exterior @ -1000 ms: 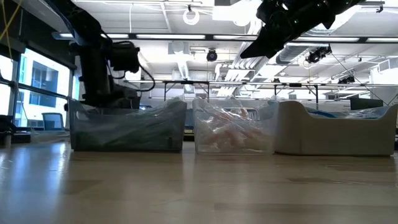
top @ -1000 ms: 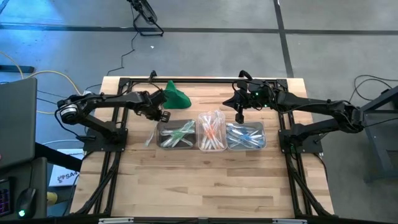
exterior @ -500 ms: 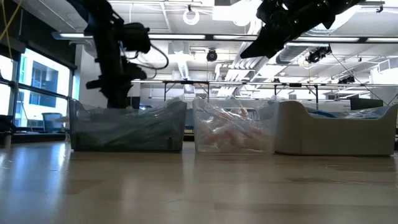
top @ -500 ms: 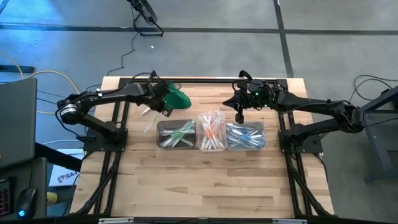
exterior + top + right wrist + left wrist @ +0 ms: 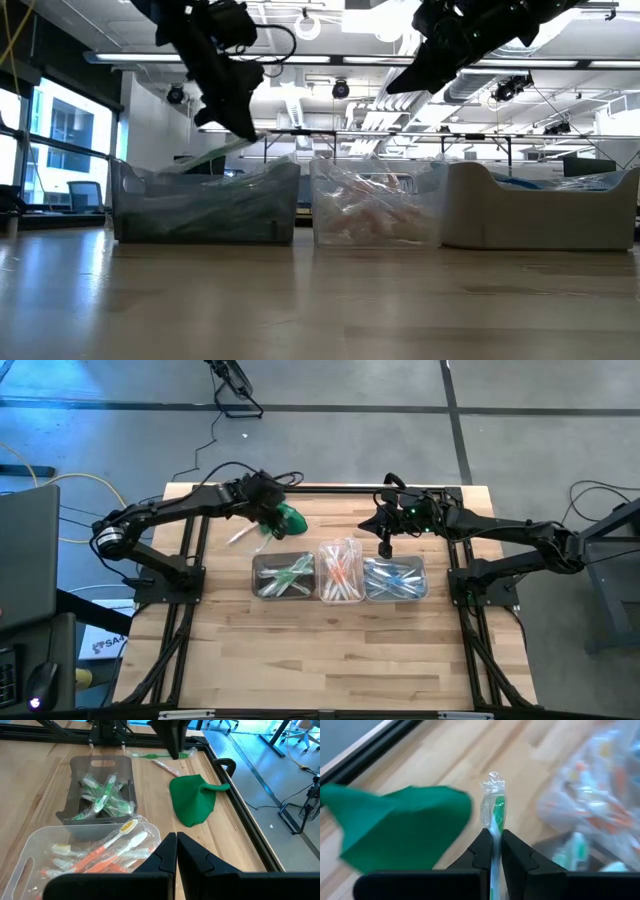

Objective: Pick & Place Toothbrushes
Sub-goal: Put the green toothbrush into the black bin

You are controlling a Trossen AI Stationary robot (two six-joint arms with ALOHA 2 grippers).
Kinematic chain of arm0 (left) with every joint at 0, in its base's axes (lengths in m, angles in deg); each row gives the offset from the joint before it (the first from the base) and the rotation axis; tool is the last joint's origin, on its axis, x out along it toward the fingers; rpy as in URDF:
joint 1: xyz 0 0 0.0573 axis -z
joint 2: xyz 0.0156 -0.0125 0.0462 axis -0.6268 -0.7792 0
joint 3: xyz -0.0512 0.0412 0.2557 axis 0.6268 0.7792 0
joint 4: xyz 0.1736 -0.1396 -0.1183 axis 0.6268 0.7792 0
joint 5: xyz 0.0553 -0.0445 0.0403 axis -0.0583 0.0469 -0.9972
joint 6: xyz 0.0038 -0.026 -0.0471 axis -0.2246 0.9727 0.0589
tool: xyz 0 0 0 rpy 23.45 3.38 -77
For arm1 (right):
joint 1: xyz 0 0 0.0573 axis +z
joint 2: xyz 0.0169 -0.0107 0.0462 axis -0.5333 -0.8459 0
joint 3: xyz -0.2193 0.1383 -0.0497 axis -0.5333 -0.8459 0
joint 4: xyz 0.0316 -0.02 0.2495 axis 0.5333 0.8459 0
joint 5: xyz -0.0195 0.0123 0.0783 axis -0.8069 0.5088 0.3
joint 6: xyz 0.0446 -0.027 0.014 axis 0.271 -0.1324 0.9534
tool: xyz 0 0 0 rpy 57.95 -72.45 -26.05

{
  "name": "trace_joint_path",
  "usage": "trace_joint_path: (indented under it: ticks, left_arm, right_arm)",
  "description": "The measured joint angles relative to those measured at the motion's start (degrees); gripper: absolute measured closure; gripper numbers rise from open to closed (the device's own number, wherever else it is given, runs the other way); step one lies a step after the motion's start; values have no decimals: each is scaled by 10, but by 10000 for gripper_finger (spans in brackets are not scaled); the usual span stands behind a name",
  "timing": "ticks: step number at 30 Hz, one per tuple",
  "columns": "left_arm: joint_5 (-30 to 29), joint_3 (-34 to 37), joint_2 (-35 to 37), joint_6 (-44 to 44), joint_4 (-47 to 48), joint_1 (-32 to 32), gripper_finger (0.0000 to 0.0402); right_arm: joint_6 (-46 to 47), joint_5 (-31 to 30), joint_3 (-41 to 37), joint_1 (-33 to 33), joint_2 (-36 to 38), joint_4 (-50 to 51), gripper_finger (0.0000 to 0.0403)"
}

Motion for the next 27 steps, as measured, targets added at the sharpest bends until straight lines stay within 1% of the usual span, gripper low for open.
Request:
trace_joint_path:
  ticks: [4, 9, 13, 16, 18, 20, 22, 24, 27]
  left_arm:
    - [7, 0, 0, -11, -25, 37, 382]
    - [2, 0, 0, -12, -37, 79, 382]
    - [-57, 0, 0, -15, -51, 110, 382]
    - [-118, 0, 9, -49, -71, 127, 382]
    - [-140, 0, 10, -67, -94, 137, 382]
    - [-132, 1, 17, -71, -97, 136, 382]
    - [-106, 0, 21, -68, -111, 137, 382]
    - [-81, 1, 29, -49, -107, 136, 382]
    - [-66, 1, 42, -23, -124, 141, 382]
  right_arm:
    - [0, 0, 0, 0, 0, 0, 398]
    - [0, 0, 0, 0, 0, 0, 398]
    - [0, 0, 0, 0, 0, 0, 398]
    - [0, 0, 0, 0, 0, 0, 398]
    - [0, 0, 0, 0, 0, 0, 398]
    - [0, 1, 0, 0, 0, 0, 398]
    - [0, 3, 0, 0, 0, 0, 398]
    - [0, 5, 0, 0, 0, 0, 398]
    - [0, 5, 0, 0, 0, 0, 398]
